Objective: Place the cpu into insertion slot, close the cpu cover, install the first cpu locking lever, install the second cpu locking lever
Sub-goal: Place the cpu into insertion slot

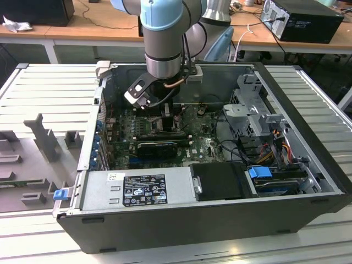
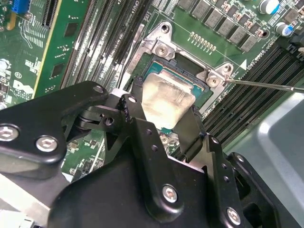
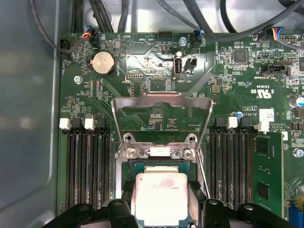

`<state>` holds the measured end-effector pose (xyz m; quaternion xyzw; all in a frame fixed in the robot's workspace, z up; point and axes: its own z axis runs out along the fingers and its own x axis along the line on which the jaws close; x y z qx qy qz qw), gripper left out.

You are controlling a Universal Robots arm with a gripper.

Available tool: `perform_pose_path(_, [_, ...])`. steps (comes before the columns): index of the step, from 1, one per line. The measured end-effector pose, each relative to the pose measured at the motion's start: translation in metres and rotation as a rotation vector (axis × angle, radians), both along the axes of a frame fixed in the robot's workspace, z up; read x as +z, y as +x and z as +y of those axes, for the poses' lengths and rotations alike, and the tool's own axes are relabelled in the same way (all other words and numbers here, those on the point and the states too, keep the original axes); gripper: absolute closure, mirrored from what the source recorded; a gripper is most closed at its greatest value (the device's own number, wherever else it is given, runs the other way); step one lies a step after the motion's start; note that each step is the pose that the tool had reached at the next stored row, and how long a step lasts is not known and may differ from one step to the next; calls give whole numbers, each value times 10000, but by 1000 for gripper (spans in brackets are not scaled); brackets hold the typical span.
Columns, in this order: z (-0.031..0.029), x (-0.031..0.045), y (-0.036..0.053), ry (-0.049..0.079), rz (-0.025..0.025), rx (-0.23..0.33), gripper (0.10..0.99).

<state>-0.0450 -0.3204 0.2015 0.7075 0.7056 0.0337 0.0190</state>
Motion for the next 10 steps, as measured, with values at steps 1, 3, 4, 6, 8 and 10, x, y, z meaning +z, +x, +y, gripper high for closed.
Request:
perform_pose_path(1, [0, -1, 0, 2, -1, 0, 557])
perform_pose_path(3, [0, -2, 0, 2, -1, 0, 557])
perform_pose_path(4, [0, -2, 0, 3, -2, 0, 545])
perform_pose_path(6, [1, -2, 0, 3, -2, 0, 482])
perform_pose_path(8, [0, 6, 0, 4, -1, -2, 482])
perform_pose_path(10, [1, 21, 0, 4, -1, -8, 482])
